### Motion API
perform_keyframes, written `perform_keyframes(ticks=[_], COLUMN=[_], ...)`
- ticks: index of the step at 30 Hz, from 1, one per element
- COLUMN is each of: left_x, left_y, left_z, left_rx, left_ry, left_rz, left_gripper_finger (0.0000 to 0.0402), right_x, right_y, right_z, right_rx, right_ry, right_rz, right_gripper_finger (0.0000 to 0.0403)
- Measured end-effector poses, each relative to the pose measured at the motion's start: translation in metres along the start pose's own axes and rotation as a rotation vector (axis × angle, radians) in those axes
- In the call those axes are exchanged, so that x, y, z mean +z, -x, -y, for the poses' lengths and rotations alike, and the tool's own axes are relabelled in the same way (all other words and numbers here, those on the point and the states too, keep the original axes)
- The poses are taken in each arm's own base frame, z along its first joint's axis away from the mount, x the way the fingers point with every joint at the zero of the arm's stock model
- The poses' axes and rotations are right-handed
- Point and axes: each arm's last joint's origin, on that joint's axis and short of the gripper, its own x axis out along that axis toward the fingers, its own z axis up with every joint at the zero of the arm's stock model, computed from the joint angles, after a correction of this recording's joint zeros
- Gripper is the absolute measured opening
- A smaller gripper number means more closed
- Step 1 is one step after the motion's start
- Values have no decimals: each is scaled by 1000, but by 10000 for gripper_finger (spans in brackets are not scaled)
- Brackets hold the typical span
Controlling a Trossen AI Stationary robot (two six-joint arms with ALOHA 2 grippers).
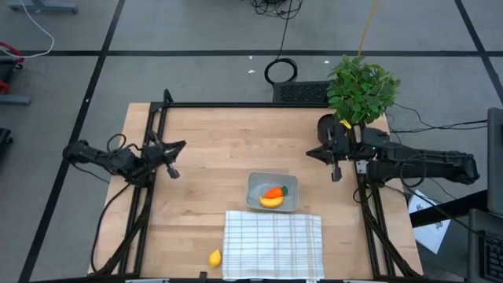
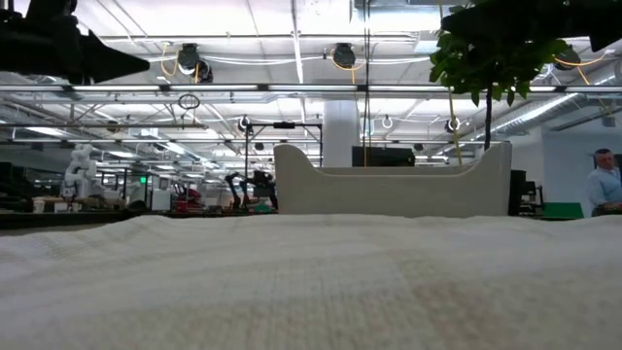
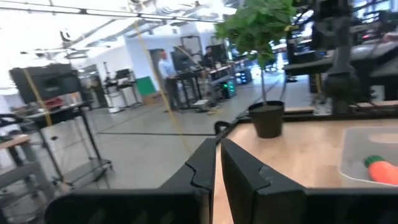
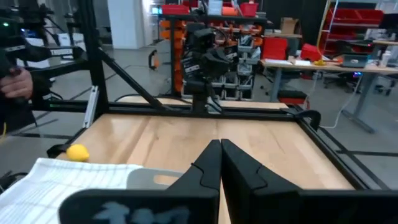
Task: Pick and placing Produce into tupperware
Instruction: Put the yellow lemon into the gray bin
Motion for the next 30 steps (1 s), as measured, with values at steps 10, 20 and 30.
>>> perform_keyframes(ticks=[10, 20, 30], left_x=[-5, -5, -5], left_y=[-1, -1, -1], left_z=[1, 1, 1], left_rx=[-76, -76, -76], left_ry=[-1, 5, 7], left_rz=[-13, -14, -14], left_gripper_finger=[30, 30, 30], right_x=[-33, -52, -60], right_y=[6, 9, 10], right_z=[-2, -4, -4], right_rx=[-1, -5, -5], right_ry=[8, 27, -10], right_rz=[50, 127, 162], right_gripper_finger=[0, 0, 0])
